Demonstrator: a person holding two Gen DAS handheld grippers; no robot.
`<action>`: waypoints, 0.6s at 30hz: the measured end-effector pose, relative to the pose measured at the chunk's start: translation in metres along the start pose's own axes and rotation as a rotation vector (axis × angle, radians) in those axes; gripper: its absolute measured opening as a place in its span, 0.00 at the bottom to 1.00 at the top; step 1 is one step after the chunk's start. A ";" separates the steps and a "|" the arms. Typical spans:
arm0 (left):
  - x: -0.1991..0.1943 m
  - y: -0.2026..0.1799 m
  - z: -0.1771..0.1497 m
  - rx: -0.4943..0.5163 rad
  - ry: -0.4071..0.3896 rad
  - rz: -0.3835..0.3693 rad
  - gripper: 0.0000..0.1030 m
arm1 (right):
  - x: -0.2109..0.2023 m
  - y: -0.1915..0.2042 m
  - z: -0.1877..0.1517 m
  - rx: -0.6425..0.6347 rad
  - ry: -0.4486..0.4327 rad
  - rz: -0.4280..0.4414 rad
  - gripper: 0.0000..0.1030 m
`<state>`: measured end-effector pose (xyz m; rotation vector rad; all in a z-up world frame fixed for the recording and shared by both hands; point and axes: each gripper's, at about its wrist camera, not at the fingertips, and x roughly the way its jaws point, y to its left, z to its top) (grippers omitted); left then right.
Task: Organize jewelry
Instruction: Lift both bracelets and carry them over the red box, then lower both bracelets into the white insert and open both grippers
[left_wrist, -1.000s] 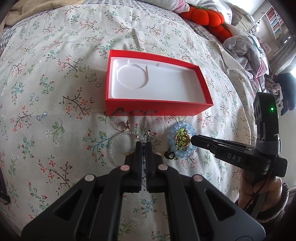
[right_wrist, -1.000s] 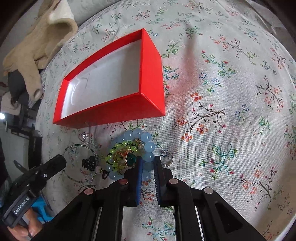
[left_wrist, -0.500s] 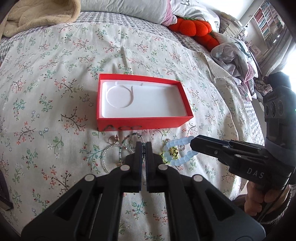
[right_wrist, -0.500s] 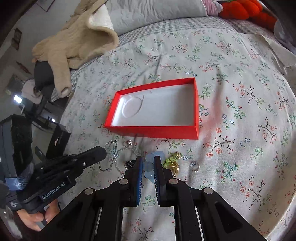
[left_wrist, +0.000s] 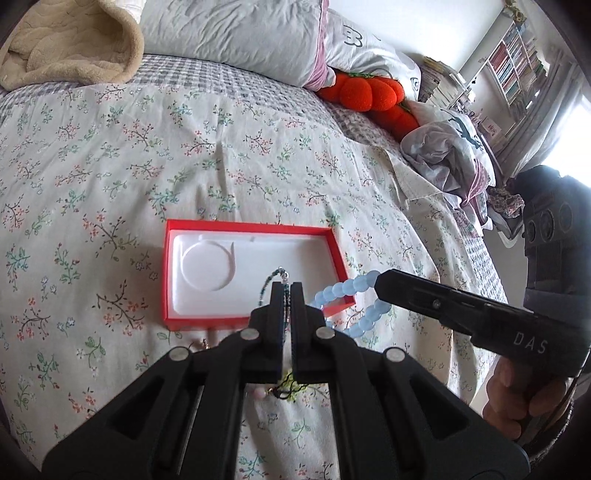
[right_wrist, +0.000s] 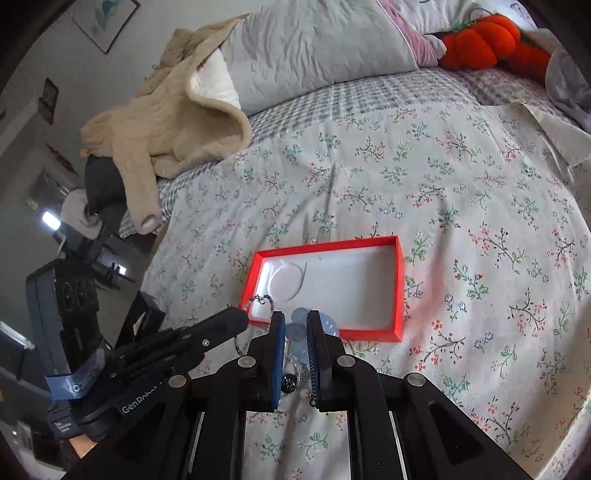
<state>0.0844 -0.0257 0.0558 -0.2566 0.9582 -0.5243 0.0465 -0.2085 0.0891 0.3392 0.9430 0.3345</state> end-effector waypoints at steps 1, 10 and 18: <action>0.003 0.000 0.003 -0.005 -0.006 -0.013 0.04 | 0.000 0.000 0.003 0.002 -0.008 0.001 0.11; 0.037 0.031 0.012 -0.111 0.013 0.010 0.04 | 0.014 -0.002 0.020 0.028 -0.038 -0.014 0.11; 0.037 0.052 0.009 -0.090 0.024 0.177 0.04 | 0.043 0.004 0.019 0.019 0.008 0.005 0.11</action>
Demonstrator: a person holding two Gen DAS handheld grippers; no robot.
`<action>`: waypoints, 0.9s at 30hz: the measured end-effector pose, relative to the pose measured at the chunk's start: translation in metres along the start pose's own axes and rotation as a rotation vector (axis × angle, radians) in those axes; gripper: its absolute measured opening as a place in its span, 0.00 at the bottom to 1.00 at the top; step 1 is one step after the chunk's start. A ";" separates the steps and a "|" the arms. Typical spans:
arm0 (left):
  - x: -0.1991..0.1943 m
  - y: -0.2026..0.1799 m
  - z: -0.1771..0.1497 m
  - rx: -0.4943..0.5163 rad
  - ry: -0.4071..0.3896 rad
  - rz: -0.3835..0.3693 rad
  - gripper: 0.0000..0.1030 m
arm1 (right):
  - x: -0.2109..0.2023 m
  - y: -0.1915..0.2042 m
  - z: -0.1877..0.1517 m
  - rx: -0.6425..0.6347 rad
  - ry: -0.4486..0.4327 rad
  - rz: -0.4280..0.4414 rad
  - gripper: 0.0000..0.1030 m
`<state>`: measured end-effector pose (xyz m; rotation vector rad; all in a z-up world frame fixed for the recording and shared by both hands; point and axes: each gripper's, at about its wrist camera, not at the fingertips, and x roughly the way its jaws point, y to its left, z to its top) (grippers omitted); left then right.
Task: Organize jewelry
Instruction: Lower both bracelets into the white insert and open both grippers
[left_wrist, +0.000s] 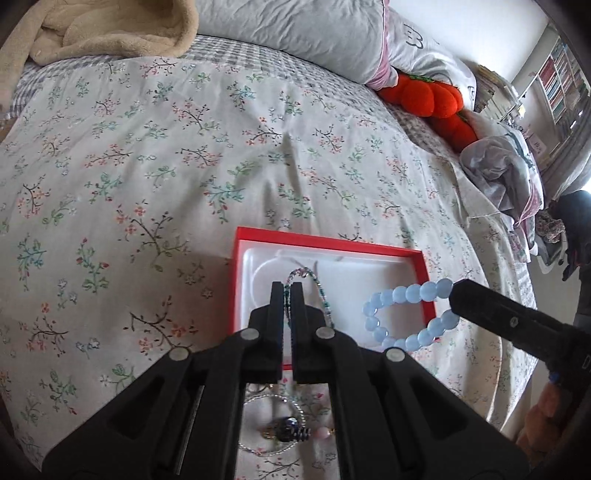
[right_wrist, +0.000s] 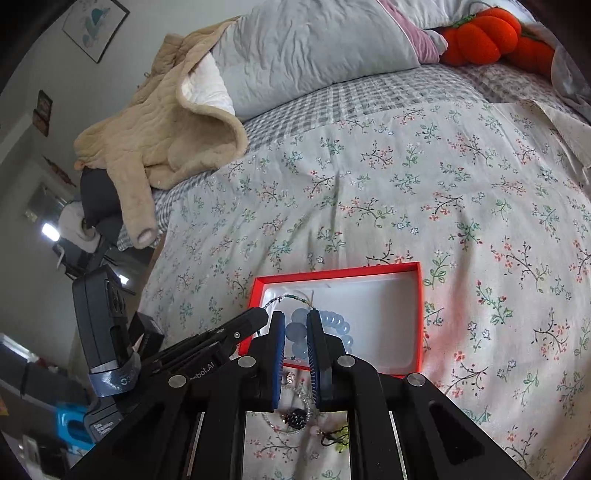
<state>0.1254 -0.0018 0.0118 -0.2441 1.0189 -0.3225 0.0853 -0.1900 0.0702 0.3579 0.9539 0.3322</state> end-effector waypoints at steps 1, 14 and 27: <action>0.001 0.002 0.000 0.003 0.003 0.009 0.04 | 0.003 0.000 0.000 -0.004 0.002 -0.009 0.11; 0.010 -0.008 -0.003 0.072 0.012 0.059 0.04 | 0.024 -0.037 0.001 0.031 0.057 -0.132 0.11; -0.022 -0.017 -0.012 0.134 0.029 0.107 0.51 | 0.001 -0.032 -0.010 -0.040 0.090 -0.183 0.19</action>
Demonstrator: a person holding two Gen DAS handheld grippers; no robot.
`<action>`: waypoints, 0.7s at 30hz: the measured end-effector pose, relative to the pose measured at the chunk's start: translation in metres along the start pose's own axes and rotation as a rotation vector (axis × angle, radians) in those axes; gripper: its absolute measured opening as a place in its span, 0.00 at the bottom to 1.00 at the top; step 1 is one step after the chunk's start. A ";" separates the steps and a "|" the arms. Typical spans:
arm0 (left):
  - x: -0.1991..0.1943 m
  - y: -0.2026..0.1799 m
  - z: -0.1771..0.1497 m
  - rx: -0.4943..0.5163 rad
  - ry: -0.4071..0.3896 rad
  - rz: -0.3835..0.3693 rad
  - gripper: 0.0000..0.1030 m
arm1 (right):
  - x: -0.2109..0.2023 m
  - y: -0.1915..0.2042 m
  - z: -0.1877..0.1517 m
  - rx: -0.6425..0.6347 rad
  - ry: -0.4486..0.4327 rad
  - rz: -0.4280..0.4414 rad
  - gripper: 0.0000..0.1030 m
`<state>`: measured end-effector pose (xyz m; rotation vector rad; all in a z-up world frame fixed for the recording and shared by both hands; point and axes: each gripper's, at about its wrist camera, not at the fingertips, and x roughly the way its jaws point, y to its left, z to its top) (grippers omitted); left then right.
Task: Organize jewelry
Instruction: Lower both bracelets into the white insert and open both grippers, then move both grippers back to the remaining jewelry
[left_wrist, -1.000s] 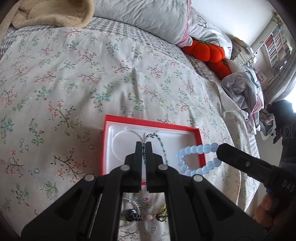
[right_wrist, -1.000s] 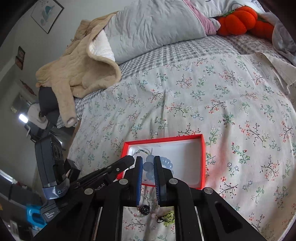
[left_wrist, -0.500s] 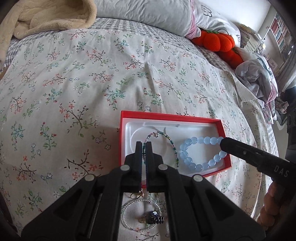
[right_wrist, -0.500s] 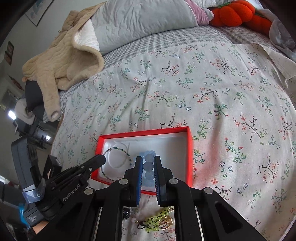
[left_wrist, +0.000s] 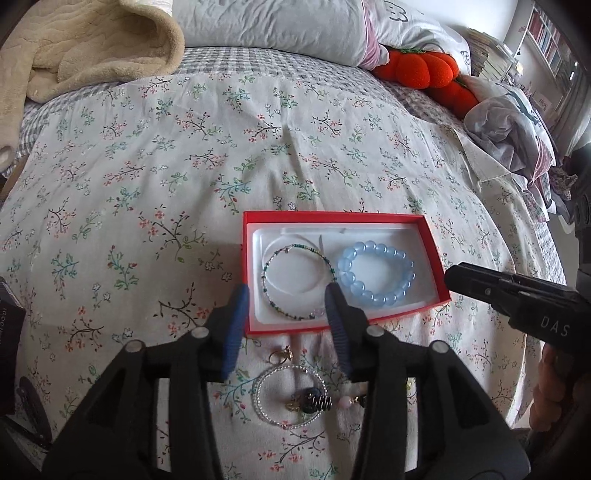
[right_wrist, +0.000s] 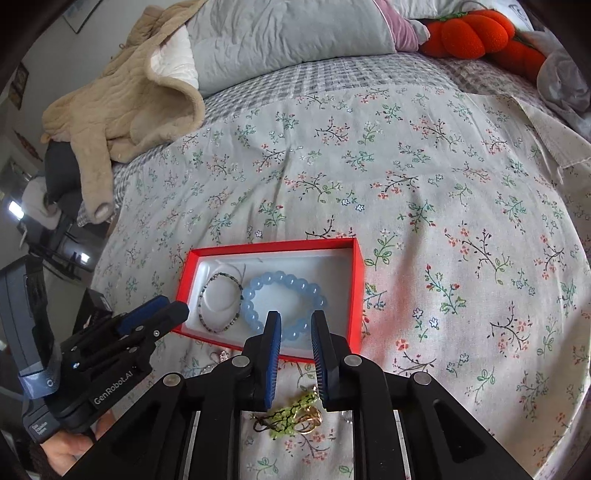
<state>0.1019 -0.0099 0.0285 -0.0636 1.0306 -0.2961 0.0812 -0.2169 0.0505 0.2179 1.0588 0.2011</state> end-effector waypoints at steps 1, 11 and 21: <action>-0.002 0.000 -0.002 0.003 0.002 0.003 0.53 | -0.002 -0.001 -0.003 -0.004 0.002 -0.005 0.22; -0.007 0.010 -0.027 0.025 0.046 0.053 0.76 | -0.019 -0.001 -0.029 -0.055 -0.007 -0.044 0.54; 0.005 0.020 -0.056 0.049 0.103 0.115 0.78 | -0.005 -0.005 -0.058 -0.114 0.039 -0.108 0.69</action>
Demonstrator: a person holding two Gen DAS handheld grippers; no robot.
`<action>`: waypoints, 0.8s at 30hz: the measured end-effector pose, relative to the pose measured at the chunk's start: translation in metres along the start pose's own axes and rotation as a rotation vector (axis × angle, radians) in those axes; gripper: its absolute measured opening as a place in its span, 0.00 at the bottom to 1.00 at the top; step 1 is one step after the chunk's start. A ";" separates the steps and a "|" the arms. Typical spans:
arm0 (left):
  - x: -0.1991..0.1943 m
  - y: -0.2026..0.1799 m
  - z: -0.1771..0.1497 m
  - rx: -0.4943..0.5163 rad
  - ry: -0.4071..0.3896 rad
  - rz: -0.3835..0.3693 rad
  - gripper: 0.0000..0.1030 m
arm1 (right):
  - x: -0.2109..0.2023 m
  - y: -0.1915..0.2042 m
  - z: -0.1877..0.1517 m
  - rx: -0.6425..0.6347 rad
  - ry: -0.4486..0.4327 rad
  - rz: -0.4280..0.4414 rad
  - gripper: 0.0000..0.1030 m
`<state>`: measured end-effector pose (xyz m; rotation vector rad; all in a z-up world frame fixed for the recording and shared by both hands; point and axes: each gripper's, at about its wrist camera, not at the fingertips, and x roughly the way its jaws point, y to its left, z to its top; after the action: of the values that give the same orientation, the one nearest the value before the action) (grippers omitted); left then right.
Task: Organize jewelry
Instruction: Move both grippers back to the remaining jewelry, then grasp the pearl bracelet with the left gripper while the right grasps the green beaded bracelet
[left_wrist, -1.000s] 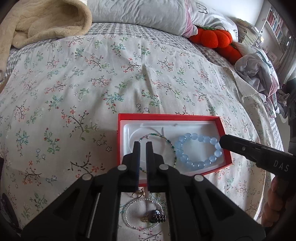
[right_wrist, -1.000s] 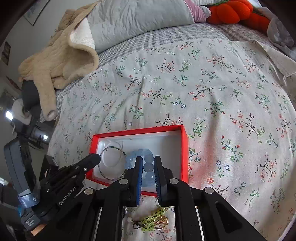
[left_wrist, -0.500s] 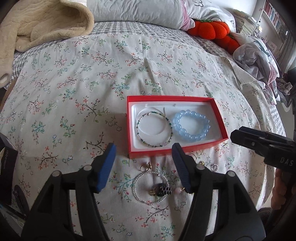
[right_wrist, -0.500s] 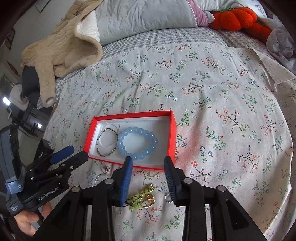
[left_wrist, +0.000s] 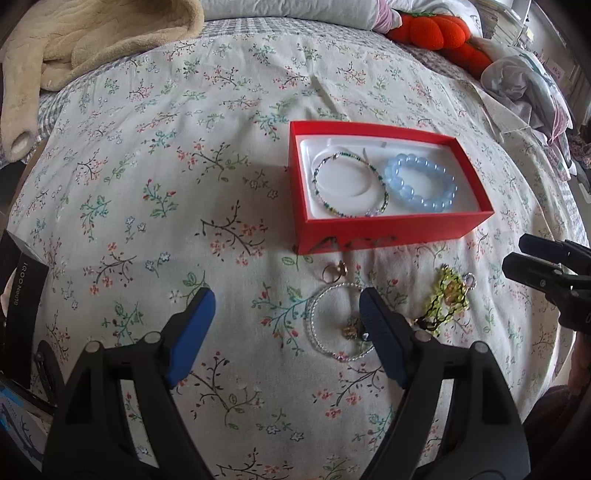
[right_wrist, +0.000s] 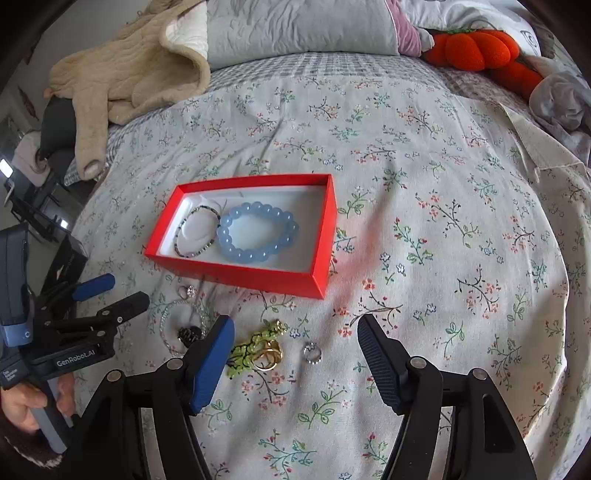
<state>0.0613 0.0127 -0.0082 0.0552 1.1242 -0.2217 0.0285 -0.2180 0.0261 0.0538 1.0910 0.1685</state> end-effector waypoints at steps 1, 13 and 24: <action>0.002 0.001 -0.002 0.002 0.009 0.007 0.78 | 0.003 -0.001 -0.003 -0.002 0.013 -0.005 0.69; 0.021 0.013 -0.012 -0.038 0.119 0.013 0.78 | 0.025 -0.009 -0.023 -0.002 0.121 -0.074 0.69; 0.034 0.006 -0.006 -0.103 0.172 -0.132 0.39 | 0.024 -0.009 -0.016 0.013 0.119 -0.078 0.69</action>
<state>0.0709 0.0147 -0.0416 -0.0934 1.3108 -0.2798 0.0258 -0.2234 -0.0032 0.0128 1.2106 0.0956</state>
